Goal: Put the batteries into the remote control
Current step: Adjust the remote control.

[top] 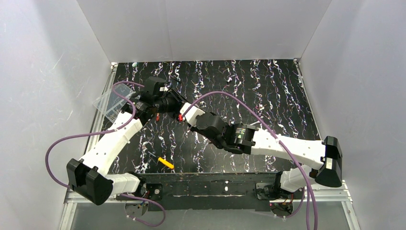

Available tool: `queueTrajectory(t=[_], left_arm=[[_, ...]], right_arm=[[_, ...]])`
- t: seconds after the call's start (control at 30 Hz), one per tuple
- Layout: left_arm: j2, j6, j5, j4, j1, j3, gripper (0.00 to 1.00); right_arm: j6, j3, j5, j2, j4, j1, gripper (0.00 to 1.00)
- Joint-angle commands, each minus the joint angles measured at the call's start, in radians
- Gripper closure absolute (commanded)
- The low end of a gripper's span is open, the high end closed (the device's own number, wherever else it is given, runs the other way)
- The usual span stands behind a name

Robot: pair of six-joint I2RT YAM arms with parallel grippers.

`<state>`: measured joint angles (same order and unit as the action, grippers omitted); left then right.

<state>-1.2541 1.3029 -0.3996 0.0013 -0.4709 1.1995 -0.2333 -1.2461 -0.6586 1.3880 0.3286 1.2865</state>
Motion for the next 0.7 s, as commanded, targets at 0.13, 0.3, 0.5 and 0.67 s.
queueTrajectory(t=[0.13,0.3,0.5,0.67], left_arm=[[0.012,-0.008,-0.056,0.026,-0.005,-0.014,1.00],[0.038,-0.025,-0.069,0.102,-0.005,-0.061,1.00],[0.061,-0.043,-0.082,0.190,-0.005,-0.107,1.00],[0.051,-0.042,-0.100,0.238,-0.005,-0.133,1.00]], right_arm=[[0.029,-0.001,-0.026,-0.029,-0.053,0.009,0.65],[0.056,0.006,0.048,-0.066,-0.032,0.011,0.42],[0.111,-0.004,0.188,-0.102,0.035,0.012,0.32],[0.175,-0.025,0.243,-0.149,0.055,0.011,0.29]])
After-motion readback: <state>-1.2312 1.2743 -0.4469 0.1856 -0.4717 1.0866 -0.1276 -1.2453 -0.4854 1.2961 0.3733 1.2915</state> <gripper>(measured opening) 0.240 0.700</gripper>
